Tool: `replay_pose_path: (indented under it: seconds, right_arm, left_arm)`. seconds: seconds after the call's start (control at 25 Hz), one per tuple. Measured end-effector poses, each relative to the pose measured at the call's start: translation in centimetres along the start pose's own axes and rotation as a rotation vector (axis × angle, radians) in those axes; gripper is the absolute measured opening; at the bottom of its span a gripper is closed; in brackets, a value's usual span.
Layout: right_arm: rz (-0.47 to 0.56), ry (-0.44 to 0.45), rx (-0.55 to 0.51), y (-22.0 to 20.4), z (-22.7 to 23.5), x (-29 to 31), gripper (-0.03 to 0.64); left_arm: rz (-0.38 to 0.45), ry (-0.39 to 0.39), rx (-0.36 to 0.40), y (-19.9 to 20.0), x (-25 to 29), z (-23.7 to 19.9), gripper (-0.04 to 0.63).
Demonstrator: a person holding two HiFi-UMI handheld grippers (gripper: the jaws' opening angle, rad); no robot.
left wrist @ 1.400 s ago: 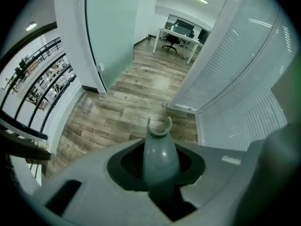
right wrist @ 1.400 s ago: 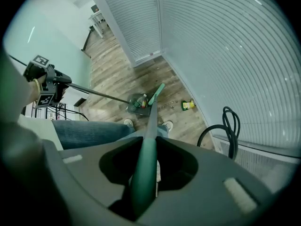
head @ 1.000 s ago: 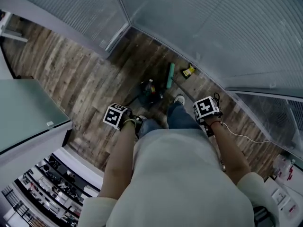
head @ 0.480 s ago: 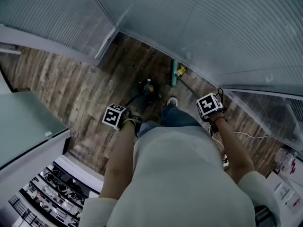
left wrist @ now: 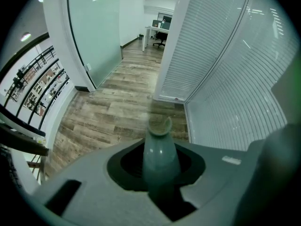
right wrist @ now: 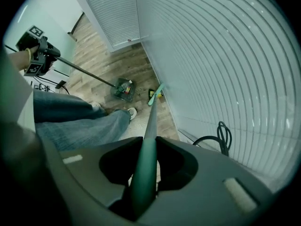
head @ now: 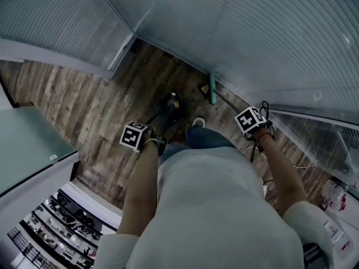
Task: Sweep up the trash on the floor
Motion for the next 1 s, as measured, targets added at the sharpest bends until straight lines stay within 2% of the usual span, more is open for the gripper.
replay_pose_path:
  seconds: [0.2, 0.4, 0.56, 0.8, 1.0]
  right_arm:
    - [-0.051, -0.04, -0.102, 0.2, 2.4, 0.9, 0.098]
    - [-0.114, -0.125, -0.224, 0.7, 3.9, 2.0, 0.098]
    - [-0.118, -0.199, -0.319, 2.1, 4.3, 2.6, 0.098]
    - [-0.114, -0.182, -0.32, 3.6, 2.8, 3.5, 0.097]
    - [-0.11, -0.178, -0.301, 3.2, 0.6, 4.3, 0.097]
  left_arm:
    - [0.008, 0.008, 0.006, -0.3, 0.2, 1.2, 0.086]
    - [0.01, 0.013, 0.012, -0.5, 0.2, 2.1, 0.086]
    - [0.008, 0.016, 0.018, -0.3, 0.3, 2.9, 0.087]
    - [0.008, 0.02, 0.022, -0.2, 0.5, 3.7, 0.087]
    - [0.004, 0.013, 0.034, -0.1, 0.6, 3.5, 0.089]
Point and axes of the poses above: the fingertips, and each gripper's own axes: x forward along the fingers, z to its right, y out of its top, the point moved 3 cm from there along -x, backward along the fingers, and after that the axes turned 2 degrees about -x, right-handed, at the moved point
